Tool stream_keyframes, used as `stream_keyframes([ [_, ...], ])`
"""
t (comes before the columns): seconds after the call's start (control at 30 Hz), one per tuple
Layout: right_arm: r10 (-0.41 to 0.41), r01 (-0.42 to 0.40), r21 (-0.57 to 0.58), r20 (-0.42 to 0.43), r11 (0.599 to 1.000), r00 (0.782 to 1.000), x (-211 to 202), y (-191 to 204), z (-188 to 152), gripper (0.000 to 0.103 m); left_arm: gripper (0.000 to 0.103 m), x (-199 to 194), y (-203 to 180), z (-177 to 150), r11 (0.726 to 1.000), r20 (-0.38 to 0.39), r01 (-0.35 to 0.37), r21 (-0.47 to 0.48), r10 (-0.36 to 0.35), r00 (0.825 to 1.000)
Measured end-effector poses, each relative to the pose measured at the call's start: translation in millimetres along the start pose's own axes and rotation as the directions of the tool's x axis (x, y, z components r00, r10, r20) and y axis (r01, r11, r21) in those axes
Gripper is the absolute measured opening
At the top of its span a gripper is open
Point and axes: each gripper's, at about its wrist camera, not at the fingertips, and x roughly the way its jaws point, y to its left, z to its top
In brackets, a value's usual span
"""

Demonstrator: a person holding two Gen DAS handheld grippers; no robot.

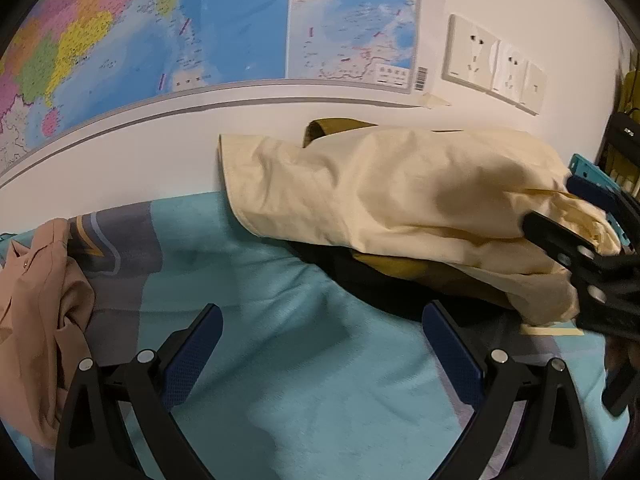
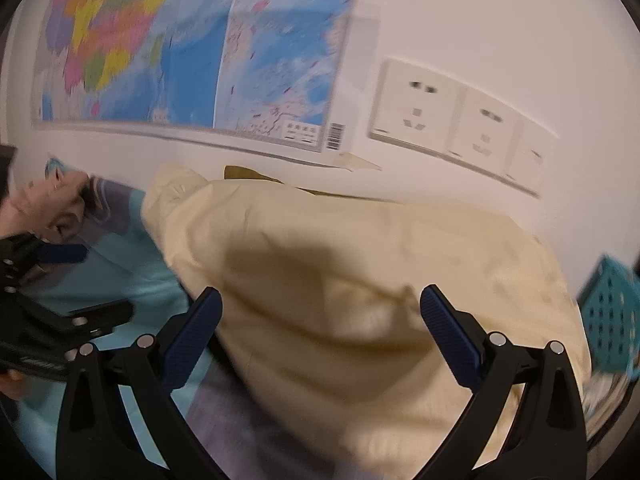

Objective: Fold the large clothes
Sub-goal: 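Grasp the cream shirt on the pile with the right gripper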

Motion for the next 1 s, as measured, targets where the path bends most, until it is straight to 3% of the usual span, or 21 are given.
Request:
stream_keyframes([
  [0.07, 0.033, -0.034, -0.029, -0.031, 0.999, 0.999, 21, 2, 8, 0.097, 0.097, 5, 6, 1, 1.000, -0.008, -0.008, -0.009, 0.008, 1.000],
  [0.13, 0.046, -0.049, -0.049, -0.047, 0.998, 0.998, 34, 4, 13, 0.087, 0.097, 9, 11, 1, 1.000, -0.012, -0.019, -0.015, 0.018, 1.000],
  [0.17, 0.050, -0.054, -0.064, -0.058, 0.996, 0.997, 39, 5, 15, 0.076, 0.097, 10, 11, 2, 1.000, -0.015, -0.020, -0.018, 0.020, 1.000],
  [0.23, 0.050, -0.057, -0.091, -0.071, 0.994, 0.996, 46, 6, 20, 0.044, 0.097, 12, 15, 2, 0.999, -0.016, -0.026, -0.022, 0.026, 1.000],
  [0.27, 0.064, -0.071, -0.092, -0.074, 0.993, 0.995, 44, 3, 23, 0.018, 0.097, 13, 16, 2, 0.999, -0.017, -0.029, -0.023, 0.028, 0.999],
  [0.3, 0.080, -0.085, -0.083, -0.066, 0.993, 0.995, 39, -1, 25, 0.008, 0.097, 13, 17, 3, 0.999, -0.017, -0.029, -0.024, 0.029, 0.999],
  [0.33, 0.099, -0.103, -0.071, -0.049, 0.992, 0.994, 32, -6, 28, 0.004, 0.097, 13, 19, 3, 0.999, -0.014, -0.031, -0.023, 0.031, 0.999],
  [0.47, 0.107, -0.108, 0.019, 0.042, 0.994, 0.993, -10, -41, 34, 0.002, 0.097, 13, 27, 5, 0.999, -0.005, -0.040, -0.027, 0.040, 0.999],
  [0.53, 0.115, -0.116, 0.025, 0.039, 0.993, 0.993, -18, -47, 34, 0.004, 0.097, 15, 32, 6, 0.999, -0.005, -0.045, -0.032, 0.044, 0.999],
  [0.57, 0.121, -0.122, 0.015, 0.026, 0.992, 0.992, -19, -44, 34, 0.015, 0.097, 15, 34, 7, 0.998, -0.004, -0.046, -0.036, 0.046, 0.999],
  [0.6, 0.137, -0.137, -0.013, 0.006, 0.990, 0.991, -18, -37, 33, 0.034, 0.097, 17, 36, 8, 0.998, -0.005, -0.047, -0.041, 0.047, 0.999],
  [0.63, 0.153, -0.153, -0.032, -0.003, 0.988, 0.988, -15, -29, 34, 0.042, 0.097, 18, 38, 9, 0.998, -0.006, -0.047, -0.046, 0.047, 0.999],
  [0.7, 0.175, -0.176, -0.088, -0.025, 0.980, 0.984, -8, -8, 35, 0.078, 0.097, 19, 40, 11, 0.997, -0.005, -0.049, -0.055, 0.049, 0.999],
  [0.8, 0.161, -0.168, -0.216, -0.050, 0.962, 0.986, 7, 24, 35, 0.091, 0.097, 18, 43, 11, 0.997, -0.002, -0.051, -0.053, 0.051, 0.999],
  [0.87, 0.127, -0.147, -0.262, -0.090, 0.954, 0.988, 26, 36, 35, 0.090, 0.097, 17, 43, 10, 0.997, -0.003, -0.056, -0.052, 0.055, 0.998],
  [0.93, 0.121, -0.155, -0.255, -0.145, 0.954, 0.982, 47, 39, 36, 0.077, 0.097, 17, 46, 8, 0.997, -0.005, -0.056, -0.053, 0.056, 0.998],
  [0.97, 0.122, -0.159, -0.246, -0.160, 0.956, 0.980, 50, 38, 34, 0.057, 0.097, 17, 46, 8, 0.997, -0.008, -0.057, -0.051, 0.057, 0.998],
  [1.0, 0.113, -0.149, -0.234, -0.159, 0.961, 0.981, 50, 33, 37, 0.027, 0.097, 16, 46, 7, 0.997, -0.008, -0.062, -0.047, 0.061, 0.998],
])
